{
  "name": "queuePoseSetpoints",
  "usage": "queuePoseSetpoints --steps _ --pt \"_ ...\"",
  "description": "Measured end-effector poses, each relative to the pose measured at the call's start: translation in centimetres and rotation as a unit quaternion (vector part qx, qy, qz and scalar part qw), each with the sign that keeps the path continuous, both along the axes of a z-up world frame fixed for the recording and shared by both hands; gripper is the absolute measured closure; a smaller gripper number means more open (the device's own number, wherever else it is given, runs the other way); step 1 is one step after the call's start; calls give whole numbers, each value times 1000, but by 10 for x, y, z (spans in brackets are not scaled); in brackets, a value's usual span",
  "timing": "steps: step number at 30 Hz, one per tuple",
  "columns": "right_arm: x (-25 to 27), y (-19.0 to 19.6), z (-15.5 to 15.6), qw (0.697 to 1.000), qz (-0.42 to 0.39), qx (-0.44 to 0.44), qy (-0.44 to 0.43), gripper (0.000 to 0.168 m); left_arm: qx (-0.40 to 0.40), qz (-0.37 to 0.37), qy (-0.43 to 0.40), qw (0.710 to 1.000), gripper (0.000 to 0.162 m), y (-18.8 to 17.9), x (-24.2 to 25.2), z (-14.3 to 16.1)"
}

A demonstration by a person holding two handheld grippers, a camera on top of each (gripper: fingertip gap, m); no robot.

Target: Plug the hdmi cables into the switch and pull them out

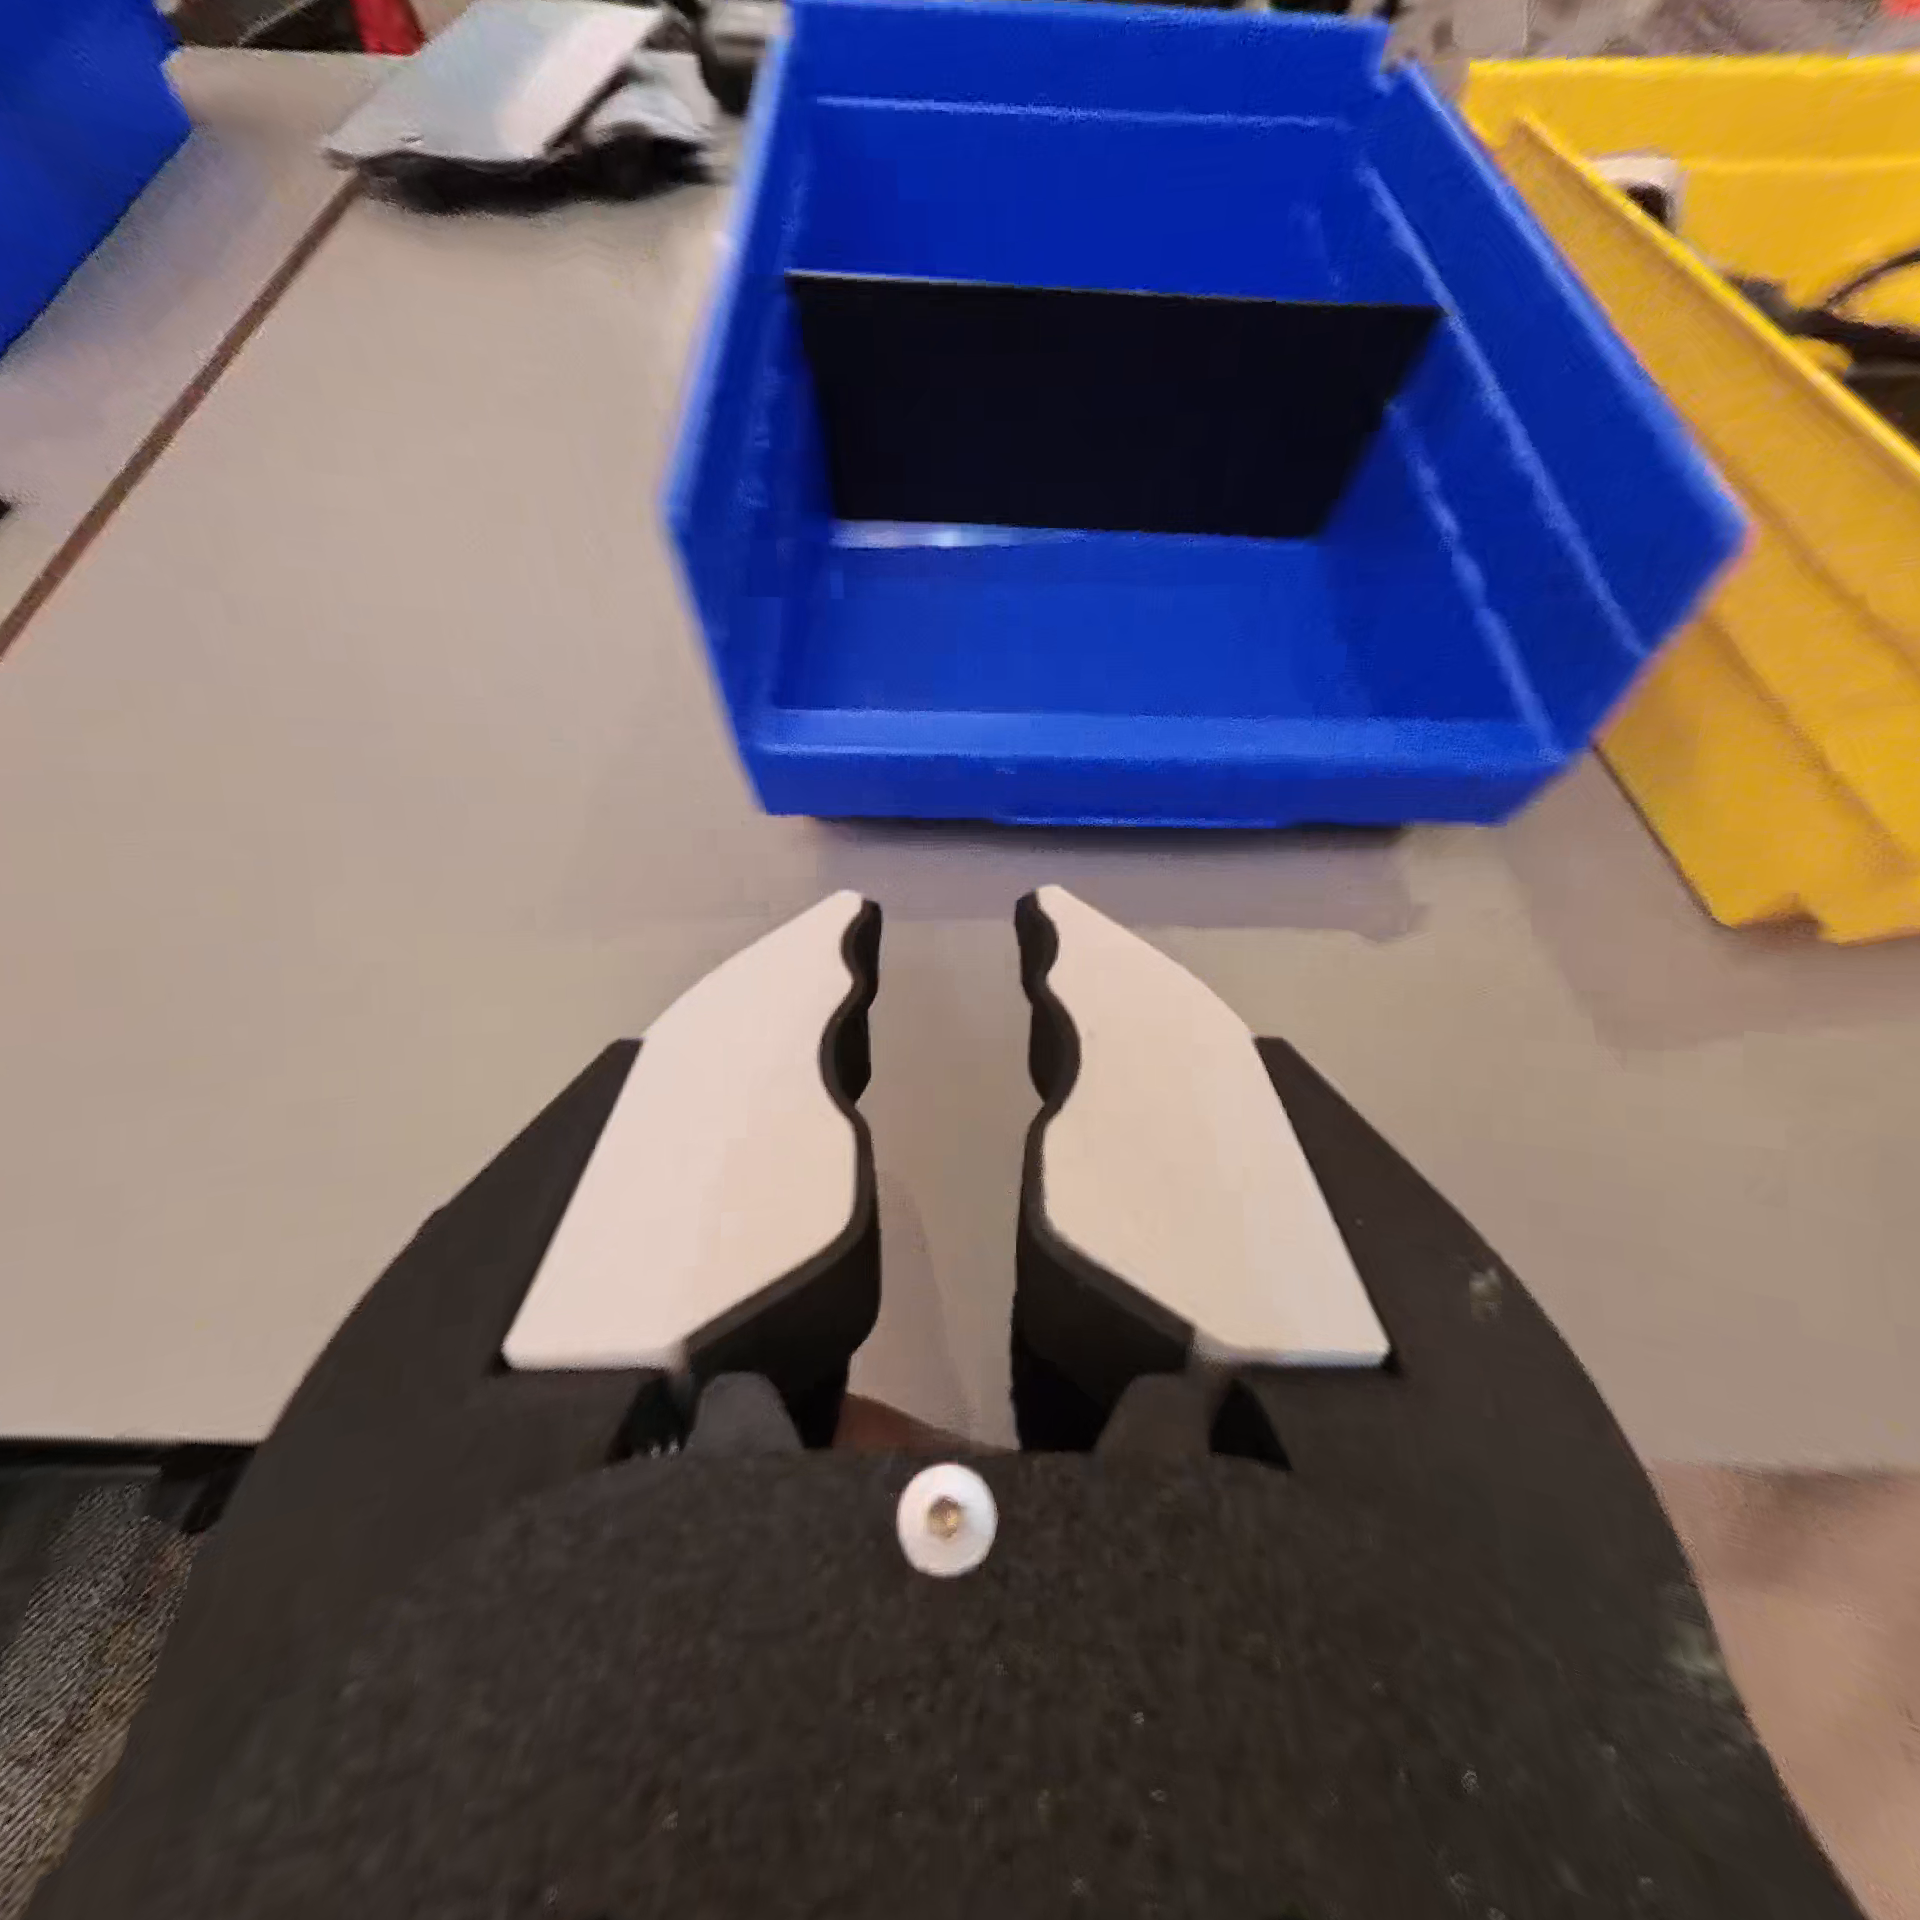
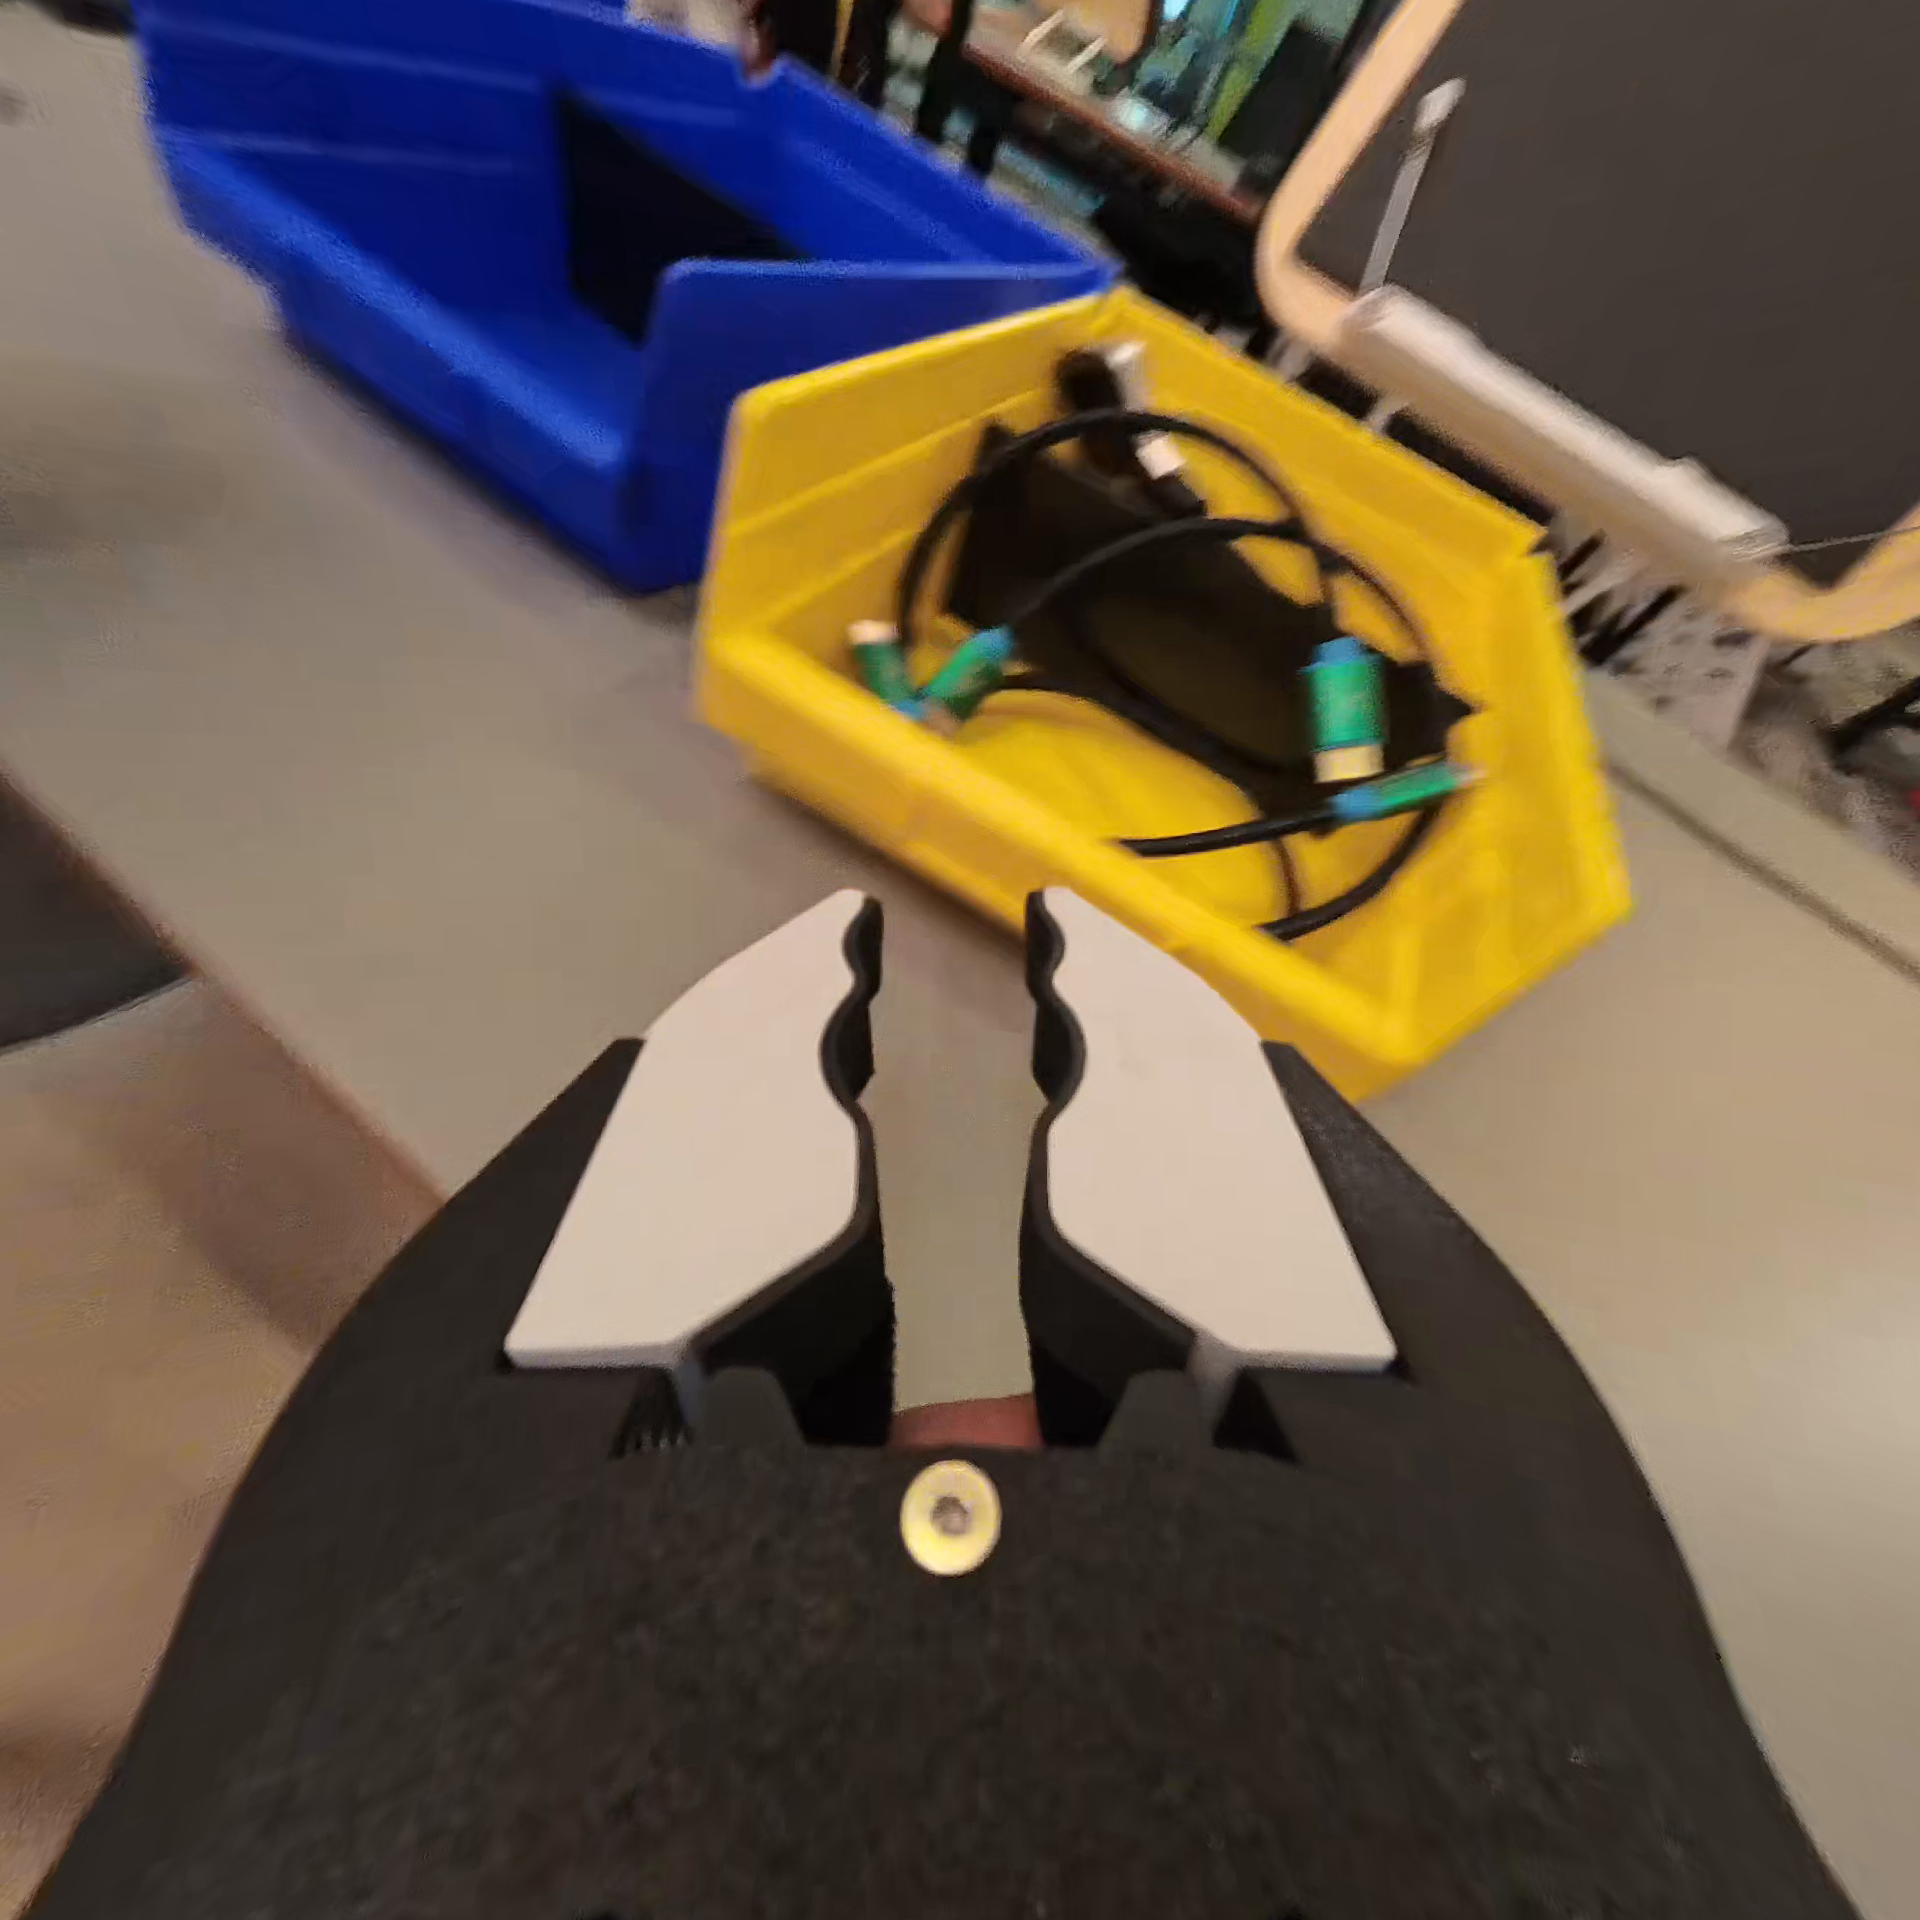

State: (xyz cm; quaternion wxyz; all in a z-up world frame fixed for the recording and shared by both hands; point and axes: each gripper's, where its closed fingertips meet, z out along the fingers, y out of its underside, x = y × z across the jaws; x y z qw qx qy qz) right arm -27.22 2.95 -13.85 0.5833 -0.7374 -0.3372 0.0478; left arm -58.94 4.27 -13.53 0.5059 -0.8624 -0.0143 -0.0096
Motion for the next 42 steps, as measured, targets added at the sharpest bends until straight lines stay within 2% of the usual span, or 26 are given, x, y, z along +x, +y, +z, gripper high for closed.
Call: queuePoseSetpoints --steps 5,7,9,10,11,13,16,21,23,24,25,27,30,35,39,42 --pt "-79 -46 -41 994 54 -95 24 142 31 -5 -34 999 136 53 -46 10" --pt "-106 -55 -44 990 90 -110 7 140 29 -6 -37 999 136 80 -52 9" --pt "-122 -50 -39 988 107 -113 9 138 -4 -5 -38 999 137 100 -56 -7" --pt "-129 -44 -36 986 109 -122 18 137 -20 -19 -45 999 143 104 -53 -15" --pt "-135 -37 -32 984 107 -137 32 137 -21 -37 -57 997 157 106 -46 -18" --pt "-144 -18 -26 980 88 -167 66 133 -17 -19 -57 998 157 99 -45 -17" --pt "-152 11 -24 975 32 -198 100 121 -27 7 -25 999 158 71 -41 -18" --pt "-165 37 -12 981 -21 -155 116 123 -19 31 -18 999 157 8 -32 -17" --pt "-165 44 -11 982 -50 -144 112 133 -18 33 -13 999 157 -12 -30 -17" --pt "-162 46 -11 982 -66 -140 111 153 -17 33 -15 999 157 -20 -28 -17" --pt "-164 43 -9 980 -63 -146 118 161 -16 42 -5 999 158 -27 -30 -16" --pt "-164 37 -8 982 -65 -144 106 163 -13 55 18 998 159 -38 -29 -11" --pt "-158 30 13 986 -64 -111 107 163 24 64 36 997 159 -45 -22 17" --pt "-115 39 98 987 -71 -16 145 164 115 39 79 989 158 -28 24 107" --pt "-30 59 155 977 -125 33 170 164 160 -29 107 981 158 14 109 165" --pt "56 76 177 968 -183 53 165 164 169 -76 137 973 156 49 193 180"
